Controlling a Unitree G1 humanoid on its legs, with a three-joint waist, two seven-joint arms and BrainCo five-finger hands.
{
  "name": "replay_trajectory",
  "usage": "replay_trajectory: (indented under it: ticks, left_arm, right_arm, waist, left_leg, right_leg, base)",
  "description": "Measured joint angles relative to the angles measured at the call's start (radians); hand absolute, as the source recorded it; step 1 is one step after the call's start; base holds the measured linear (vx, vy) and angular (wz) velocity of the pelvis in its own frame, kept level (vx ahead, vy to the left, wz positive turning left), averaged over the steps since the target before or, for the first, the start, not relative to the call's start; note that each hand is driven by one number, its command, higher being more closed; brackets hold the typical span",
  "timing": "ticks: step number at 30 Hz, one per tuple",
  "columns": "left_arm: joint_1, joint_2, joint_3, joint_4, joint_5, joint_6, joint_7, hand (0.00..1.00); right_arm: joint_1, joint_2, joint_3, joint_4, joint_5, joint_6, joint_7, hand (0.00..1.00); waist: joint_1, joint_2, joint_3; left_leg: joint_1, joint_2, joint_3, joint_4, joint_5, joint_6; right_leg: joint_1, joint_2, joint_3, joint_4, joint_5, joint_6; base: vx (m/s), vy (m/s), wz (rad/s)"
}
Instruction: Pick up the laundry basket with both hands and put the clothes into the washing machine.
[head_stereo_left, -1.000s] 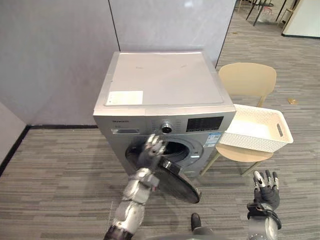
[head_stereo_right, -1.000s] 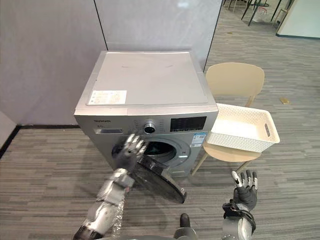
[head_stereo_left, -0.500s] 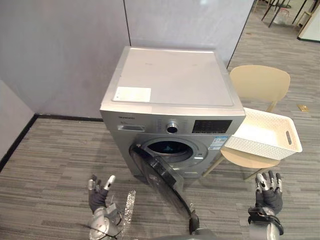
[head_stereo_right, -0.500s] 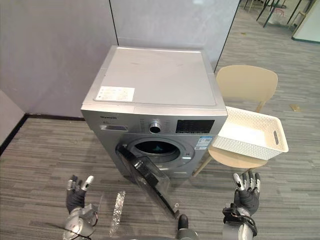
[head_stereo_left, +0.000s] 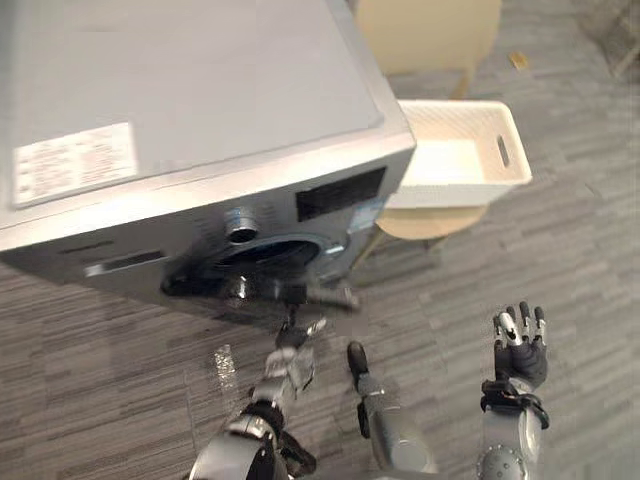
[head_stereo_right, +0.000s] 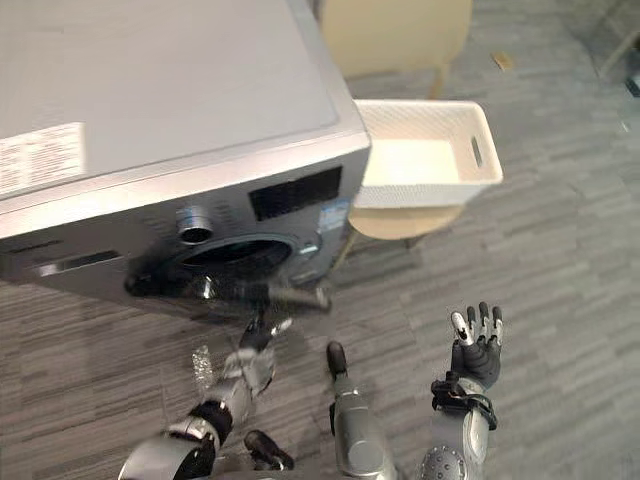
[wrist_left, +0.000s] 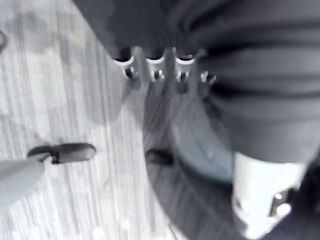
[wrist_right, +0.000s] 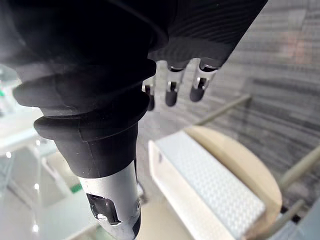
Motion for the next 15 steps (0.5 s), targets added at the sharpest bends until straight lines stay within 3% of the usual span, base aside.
replay_trajectory:
  ticks: [1, 2, 11, 15]
  left_arm:
    - [-0.036, 0.004, 0.003, -0.001, -0.022, -0.003, 0.001, 0.0]
    - [-0.203, 0.028, 0.056, -0.067, -0.155, -0.018, 0.063, 0.0]
    - [-0.153, 0.018, 0.134, -0.195, -0.184, 0.004, 0.075, 0.0]
    - [0.006, 0.035, 0.135, -0.299, -0.177, -0.071, 0.044, 0.0]
  right_arm:
    - [-0.003, 0.0, 0.003, 0.0, 0.004, 0.0, -0.003, 0.0]
    - [-0.01, 0.0, 0.021, -0.002, 0.014, -0.003, -0.022, 0.0]
    - [0.02, 0.003, 0.048, -0.07, 0.0, -0.004, -0.023, 0.0]
    - [0.022, 0.002, 0.037, -0.05, -0.004, -0.004, -0.017, 0.0]
  waist:
    - [-0.006, 0.0, 0.0]
    - [-0.043, 0.0, 0.01]
    - [-0.033, 0.018, 0.021]
    - [-0.022, 0.042, 0.019]
  left_leg:
    - [0.0, 0.001, 0.011, 0.0, -0.003, -0.004]
    - [0.013, 0.025, 0.067, 0.021, -0.022, -0.023]
    - [0.005, 0.057, 0.051, 0.041, -0.025, -0.027]
    - [0.011, 0.06, 0.001, 0.031, -0.007, -0.026]
  right_leg:
    - [-0.007, 0.005, 0.008, 0.0, 0.004, -0.002]
    - [-0.021, 0.039, 0.056, 0.0, 0.01, -0.005]
    - [-0.012, 0.052, 0.033, 0.0, 0.015, -0.012]
    - [0.022, 0.041, -0.015, -0.001, 0.012, -0.017]
  base:
    - [-0.12, -0.115, -0.91]
    - [-0.12, -0.127, -0.74]
    - [-0.07, -0.082, -0.02]
    - [-0.05, -0.057, 0.35]
